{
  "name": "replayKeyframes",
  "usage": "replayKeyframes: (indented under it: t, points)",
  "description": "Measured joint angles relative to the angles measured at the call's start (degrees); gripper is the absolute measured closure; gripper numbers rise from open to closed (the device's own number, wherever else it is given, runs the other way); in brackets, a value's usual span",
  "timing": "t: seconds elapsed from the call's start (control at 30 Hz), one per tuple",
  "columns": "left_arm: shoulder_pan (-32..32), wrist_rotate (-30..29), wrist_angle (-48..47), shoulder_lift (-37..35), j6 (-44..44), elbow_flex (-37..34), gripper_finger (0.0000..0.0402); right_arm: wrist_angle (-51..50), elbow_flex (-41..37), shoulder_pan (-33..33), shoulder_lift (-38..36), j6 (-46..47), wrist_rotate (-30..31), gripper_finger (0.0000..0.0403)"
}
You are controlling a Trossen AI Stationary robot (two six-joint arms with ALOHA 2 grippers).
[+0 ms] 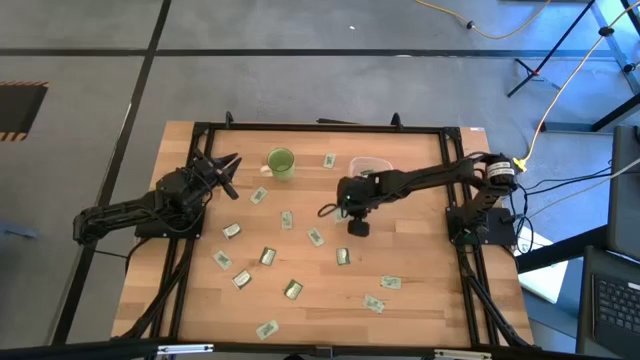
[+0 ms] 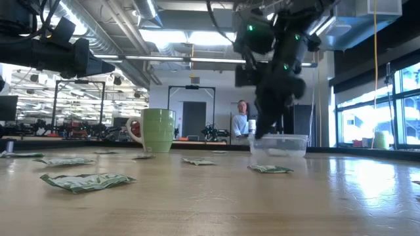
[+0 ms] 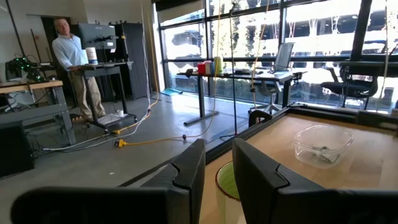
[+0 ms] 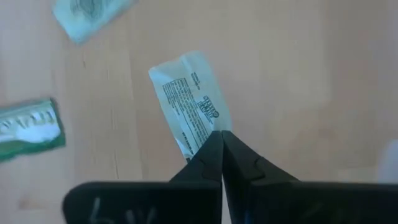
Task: Pick and place items into bin
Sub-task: Put the white stevia packet into the transparent bin
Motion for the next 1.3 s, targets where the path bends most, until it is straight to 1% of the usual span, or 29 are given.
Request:
replayKeyframes:
  t: [0.13,0.3,0.37,0.5,0.7,0.8,0.9,1.3]
  points:
    - [-0.02,0.04,0.00,-0.01,0.00,0.00,0.0325,-5.46,2.50,-2.69,-5.60,0.27,2.31,0.0402]
    - [0.00,0.09,0.01,-0.02,0.00,0.00,0.0325,-13.50,2.68,-8.41,-13.80,4.69,9.98,0.0402]
    - [0.00,0.04,-0.01,0.04,0.00,0.00,0.0325,-15.56,2.66,-11.00,-15.27,5.30,10.84,0.0402]
    - [-0.02,0.04,0.01,0.15,0.00,0.00,0.0325,-14.48,1.73,-15.32,-15.07,3.88,10.88,0.0403]
    - [-0.01,0.04,-0.01,0.17,0.00,0.00,0.0325,-8.83,-3.76,-19.75,-12.51,2.61,8.41,0.0403]
    - [-0.02,0.02,-0.01,0.20,0.00,0.00,0.0325,-6.00,-6.24,-20.73,-11.03,2.52,7.84,0.0402]
    - [0.00,0.04,0.01,0.20,0.00,0.00,0.0325,-5.25,-7.32,-21.37,-9.92,2.48,7.81,0.0399]
    - [-0.01,0.08,0.01,0.20,0.02,0.00,0.0325,-4.74,-7.50,-21.67,-9.12,2.76,7.84,0.0392]
